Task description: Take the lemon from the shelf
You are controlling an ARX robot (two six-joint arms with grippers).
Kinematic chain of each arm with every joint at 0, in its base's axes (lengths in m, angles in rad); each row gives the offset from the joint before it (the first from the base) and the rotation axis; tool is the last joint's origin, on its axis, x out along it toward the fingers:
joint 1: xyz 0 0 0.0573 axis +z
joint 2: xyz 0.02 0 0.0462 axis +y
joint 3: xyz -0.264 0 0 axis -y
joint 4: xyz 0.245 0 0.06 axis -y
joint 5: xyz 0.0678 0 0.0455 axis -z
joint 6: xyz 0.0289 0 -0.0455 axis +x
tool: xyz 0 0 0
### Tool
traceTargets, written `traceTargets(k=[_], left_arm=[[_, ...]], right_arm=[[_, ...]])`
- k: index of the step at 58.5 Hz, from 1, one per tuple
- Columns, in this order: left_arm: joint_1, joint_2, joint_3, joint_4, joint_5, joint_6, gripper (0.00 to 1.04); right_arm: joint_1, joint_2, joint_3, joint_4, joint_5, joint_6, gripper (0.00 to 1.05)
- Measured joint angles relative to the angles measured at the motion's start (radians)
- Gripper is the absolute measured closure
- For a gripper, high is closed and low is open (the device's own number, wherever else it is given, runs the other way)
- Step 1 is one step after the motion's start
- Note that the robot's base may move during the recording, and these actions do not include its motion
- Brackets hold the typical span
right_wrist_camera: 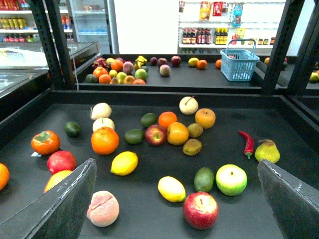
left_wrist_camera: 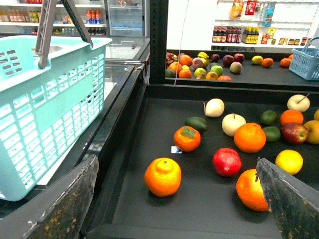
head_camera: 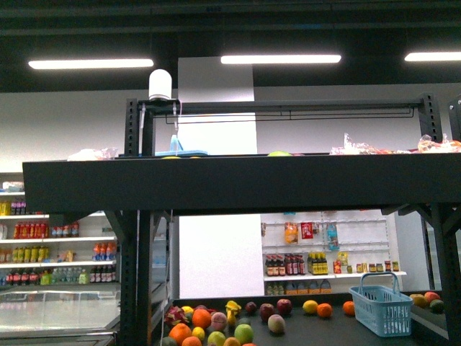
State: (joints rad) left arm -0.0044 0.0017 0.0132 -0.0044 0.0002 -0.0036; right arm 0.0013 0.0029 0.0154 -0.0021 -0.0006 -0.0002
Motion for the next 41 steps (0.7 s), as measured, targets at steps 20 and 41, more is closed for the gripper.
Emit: traceTargets(k=[20,41], left_arm=[[0.000,0.000,0.000,0.000,0.000,0.000,0.08],[0.285,0.578,0.337,0.072,0.315,-0.577,0.08]], right_arm=[[0.000,0.000,0.000,0.000,0.000,0.000,0.07],[0.000,0.000,0.000,0.000,0.000,0.000,0.07]])
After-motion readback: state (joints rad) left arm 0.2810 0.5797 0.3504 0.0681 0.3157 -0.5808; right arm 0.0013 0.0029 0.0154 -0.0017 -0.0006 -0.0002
